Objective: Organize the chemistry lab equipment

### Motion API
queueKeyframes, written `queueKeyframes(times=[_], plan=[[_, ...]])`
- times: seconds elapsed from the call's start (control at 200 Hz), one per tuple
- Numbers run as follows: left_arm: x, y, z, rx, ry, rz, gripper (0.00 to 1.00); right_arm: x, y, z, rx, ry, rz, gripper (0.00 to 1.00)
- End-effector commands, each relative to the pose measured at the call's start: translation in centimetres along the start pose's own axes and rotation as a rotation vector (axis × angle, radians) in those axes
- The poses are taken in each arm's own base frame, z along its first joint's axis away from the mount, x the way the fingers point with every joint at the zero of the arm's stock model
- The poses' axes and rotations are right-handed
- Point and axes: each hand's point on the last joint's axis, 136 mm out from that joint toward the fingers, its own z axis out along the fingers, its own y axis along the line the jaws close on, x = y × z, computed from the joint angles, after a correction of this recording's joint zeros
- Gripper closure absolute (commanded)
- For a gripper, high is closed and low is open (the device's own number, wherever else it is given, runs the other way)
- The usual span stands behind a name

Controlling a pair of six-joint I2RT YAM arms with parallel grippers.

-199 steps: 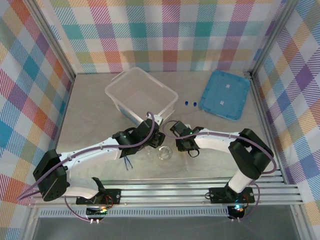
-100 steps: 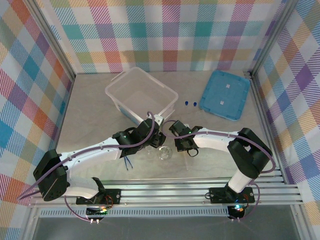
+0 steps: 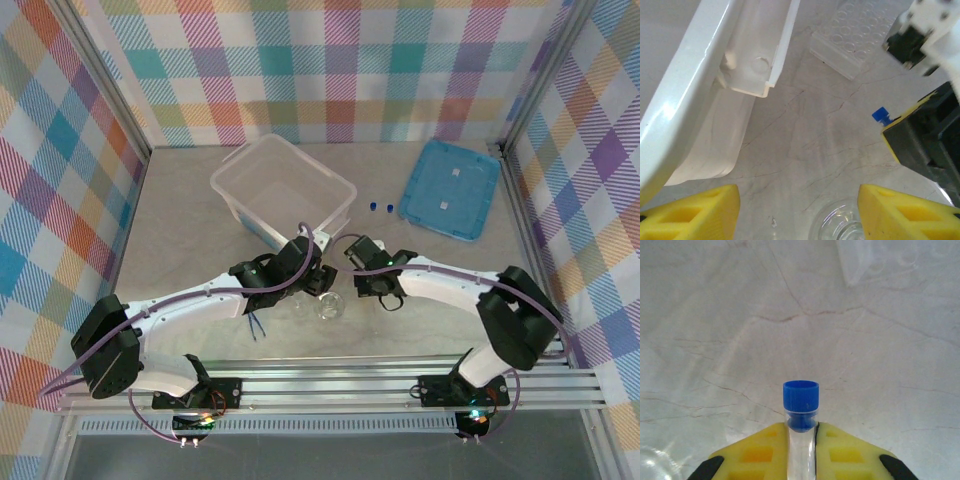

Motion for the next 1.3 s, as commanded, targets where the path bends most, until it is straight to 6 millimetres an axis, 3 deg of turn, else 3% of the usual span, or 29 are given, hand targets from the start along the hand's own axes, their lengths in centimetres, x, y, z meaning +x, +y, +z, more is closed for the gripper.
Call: queueKeyframes(times=[0.0,0.525,0.85,1.295], plan=[[-1.9,-0.7,-0.2,0.036,-0.041,-0.028,0.36,-0.1,-1.2,-1.4,0.021,-0.027,0.012,0.84],[-3.1,-3.3,-0.5,0.14,-0.071,-0.021,0.36,-2.0,-2.8,-5.8,-0.002,-0.136,0.067,0.85],[-3.7,-5.3,-0.7,0.207,-0.085,-0.011,0.36,-3.0,-3.8,-7.4,-0.026,-0.188,0.128,0.85],[-3.8,-6.7,-0.9,0.256,-0.093,-0.006,0.36,-4.6,-3.6,-8.6,-0.05,-0.235,0.154,0.86]])
